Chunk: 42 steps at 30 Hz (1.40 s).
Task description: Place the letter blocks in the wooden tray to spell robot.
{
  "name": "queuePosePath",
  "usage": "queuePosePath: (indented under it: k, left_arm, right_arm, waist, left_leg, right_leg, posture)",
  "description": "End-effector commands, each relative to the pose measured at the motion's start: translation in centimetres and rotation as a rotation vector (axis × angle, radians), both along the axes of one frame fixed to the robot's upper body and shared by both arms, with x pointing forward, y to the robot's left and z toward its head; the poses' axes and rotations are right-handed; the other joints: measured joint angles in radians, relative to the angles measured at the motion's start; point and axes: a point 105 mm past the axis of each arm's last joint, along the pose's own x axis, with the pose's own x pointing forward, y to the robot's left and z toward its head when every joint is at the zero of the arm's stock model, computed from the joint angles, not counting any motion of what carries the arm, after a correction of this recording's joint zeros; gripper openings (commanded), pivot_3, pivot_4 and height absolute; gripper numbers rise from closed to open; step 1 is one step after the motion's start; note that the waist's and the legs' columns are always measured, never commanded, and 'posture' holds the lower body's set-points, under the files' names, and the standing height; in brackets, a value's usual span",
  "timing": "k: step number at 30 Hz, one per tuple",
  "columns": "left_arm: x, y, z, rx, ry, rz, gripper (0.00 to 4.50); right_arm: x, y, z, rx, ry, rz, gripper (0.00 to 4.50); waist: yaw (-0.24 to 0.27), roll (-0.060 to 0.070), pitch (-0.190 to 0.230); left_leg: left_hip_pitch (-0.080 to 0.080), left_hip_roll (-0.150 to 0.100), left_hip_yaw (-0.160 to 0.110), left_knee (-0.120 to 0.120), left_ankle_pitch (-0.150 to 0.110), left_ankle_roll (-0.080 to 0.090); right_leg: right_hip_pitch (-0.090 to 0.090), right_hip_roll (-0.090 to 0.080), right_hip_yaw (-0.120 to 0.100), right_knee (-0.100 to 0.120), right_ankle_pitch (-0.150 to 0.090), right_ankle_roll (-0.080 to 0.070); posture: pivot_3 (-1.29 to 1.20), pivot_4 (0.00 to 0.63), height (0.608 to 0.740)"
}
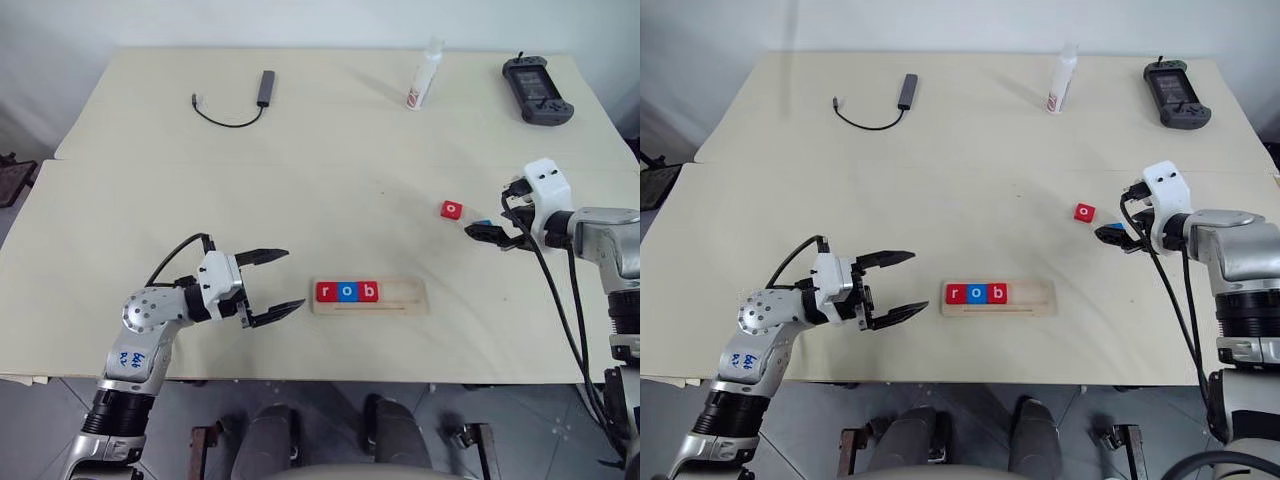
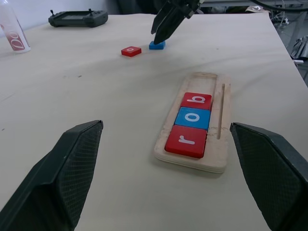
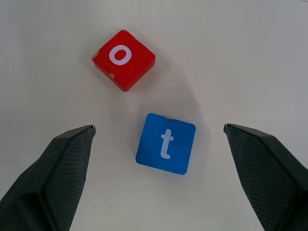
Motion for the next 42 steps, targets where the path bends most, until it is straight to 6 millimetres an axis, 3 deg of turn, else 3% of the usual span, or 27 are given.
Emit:
queuePosePath:
  k: [1, 10, 23, 26, 33, 37, 42]
  left_arm:
    - [-0.3, -0.2, 0.9, -0.005, -0.042, -0.006, 4.50]
    - [-0.3, 0.1, 0.9, -0.004, -0.042, 0.010, 4.50]
    - [-0.6, 0.2, 1.2, -0.008, -0.054, 0.027, 4.50]
    - [-0.6, 0.3, 1.3, -0.007, -0.054, 0.034, 4.50]
    - [-0.7, 0.1, 1.2, -0.012, -0.051, 0.032, 4.50]
    - [-0.7, -0.3, 1.3, -0.020, -0.049, 0.014, 4.50]
    - [-0.6, -1.2, 0.9, -0.031, -0.027, -0.039, 4.50]
  right_arm:
    - [0.1, -0.3, 1.6, -0.012, -0.042, -0.003, 4.48]
    - [2.2, 2.2, 2.8, 0.168, -0.087, -0.067, 4.48]
    - [5.4, 4.9, -0.2, 0.154, -0.077, -0.221, 4.48]
    - [5.3, 5.8, -0.5, 0.154, -0.064, -0.207, 3.89]
    - [4.9, 6.1, -0.3, 0.158, -0.071, -0.199, 1.48]
    - [4.0, 6.1, 1.2, 0.189, -0.099, -0.166, 1.37]
    - [1.0, 5.7, 2.8, 0.163, -0.114, -0.113, 1.37]
  waist:
    - [0.000, 0.000, 0.000]
    - [-0.003, 0.000, 0.000]
    - [-0.005, 0.000, 0.000]
    - [-0.009, 0.000, 0.000]
    - [-0.025, 0.000, 0.000]
    - [-0.025, 0.000, 0.000]
    - [-0.018, 0.000, 0.000]
  left_leg:
    - [0.000, 0.000, 0.000, 0.000, 0.000, 0.000]
    - [0.000, 0.001, 0.001, 0.000, 0.000, 0.000]
    - [0.000, 0.000, 0.000, 0.000, 0.000, 0.000]
    - [0.000, 0.001, 0.000, 0.000, 0.000, 0.000]
    - [0.001, 0.001, 0.000, 0.000, 0.000, 0.000]
    - [0.000, 0.001, 0.000, 0.000, 0.000, 0.000]
    - [0.000, 0.000, -0.001, 0.000, 0.000, 0.000]
  right_leg:
    - [0.000, 0.000, 0.000, 0.000, 0.000, 0.000]
    - [0.000, 0.001, 0.000, 0.001, 0.000, 0.000]
    - [0.000, 0.000, 0.000, 0.001, 0.000, 0.000]
    - [0.000, 0.001, 0.000, 0.001, 0.000, 0.000]
    - [0.000, 0.001, 0.000, 0.001, 0.000, 0.000]
    - [0.000, 0.001, 0.000, 0.001, 0.000, 0.000]
    - [0.000, 0.000, 0.000, 0.001, 0.000, 0.000]
  posture:
    - [0.00, 0.150, 0.740]
    - [0.00, 0.150, 0.740]
    - [0.00, 0.150, 0.740]
    - [0.00, 0.150, 0.740]
    - [0.00, 0.150, 0.740]
    - [0.00, 0.150, 0.740]
    - [0.00, 0.150, 0.740]
